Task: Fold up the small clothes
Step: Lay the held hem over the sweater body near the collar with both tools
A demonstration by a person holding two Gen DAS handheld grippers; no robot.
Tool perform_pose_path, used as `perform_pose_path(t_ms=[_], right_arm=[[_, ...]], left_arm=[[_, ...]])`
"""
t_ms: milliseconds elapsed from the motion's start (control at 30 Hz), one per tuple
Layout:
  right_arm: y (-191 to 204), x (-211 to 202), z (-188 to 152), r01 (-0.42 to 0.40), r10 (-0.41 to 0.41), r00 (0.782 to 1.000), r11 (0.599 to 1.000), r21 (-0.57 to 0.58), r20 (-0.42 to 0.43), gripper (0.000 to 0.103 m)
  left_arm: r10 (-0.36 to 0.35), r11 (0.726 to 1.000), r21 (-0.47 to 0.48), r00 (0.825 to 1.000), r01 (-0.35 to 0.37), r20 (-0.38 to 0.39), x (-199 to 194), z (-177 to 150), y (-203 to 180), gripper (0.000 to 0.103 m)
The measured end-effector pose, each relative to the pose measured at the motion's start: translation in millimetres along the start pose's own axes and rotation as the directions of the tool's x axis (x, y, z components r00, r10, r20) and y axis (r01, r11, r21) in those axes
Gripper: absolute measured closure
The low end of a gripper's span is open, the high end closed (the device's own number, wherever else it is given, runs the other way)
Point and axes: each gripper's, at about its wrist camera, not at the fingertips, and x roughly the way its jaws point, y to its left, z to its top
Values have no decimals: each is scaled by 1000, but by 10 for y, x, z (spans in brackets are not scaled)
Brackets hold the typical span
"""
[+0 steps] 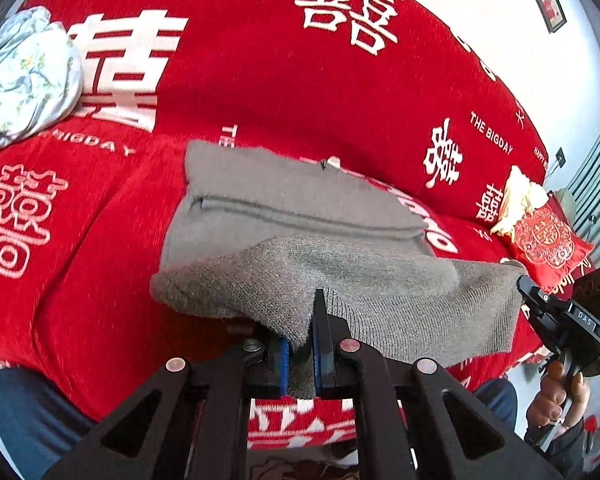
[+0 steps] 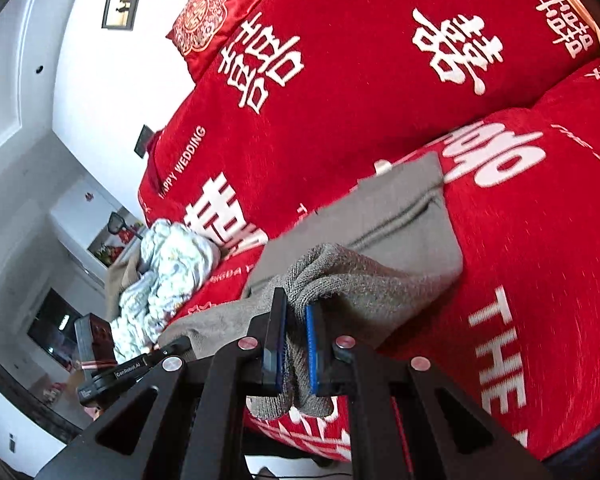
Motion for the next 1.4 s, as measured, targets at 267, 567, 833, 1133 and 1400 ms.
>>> perform_pose_path(t_ms=[267, 567, 833, 1133, 1400], right_arm=[[-51, 224, 279, 25, -25, 1000, 1000, 7, 11, 94], [-157, 584, 551, 69, -69, 998, 997, 20, -11, 94], [-175, 766, 679, 95, -94, 995, 995, 30, -16, 94], [-232, 906, 830, 113, -113, 994, 992, 50, -10, 94], [-267, 1043, 1002, 120, -120, 993, 990, 68, -5, 94]], left_arm=[[57, 998, 18, 998, -57, -5, 229, 292, -87, 94], [126, 991, 41, 992, -125, -32, 556, 484, -117, 94], [128, 992, 22, 991, -127, -51, 734, 624, -24, 94], [120, 992, 28, 992, -119, -44, 828, 861, -55, 94], [123, 992, 36, 991, -122, -45, 940, 1109, -80, 94]])
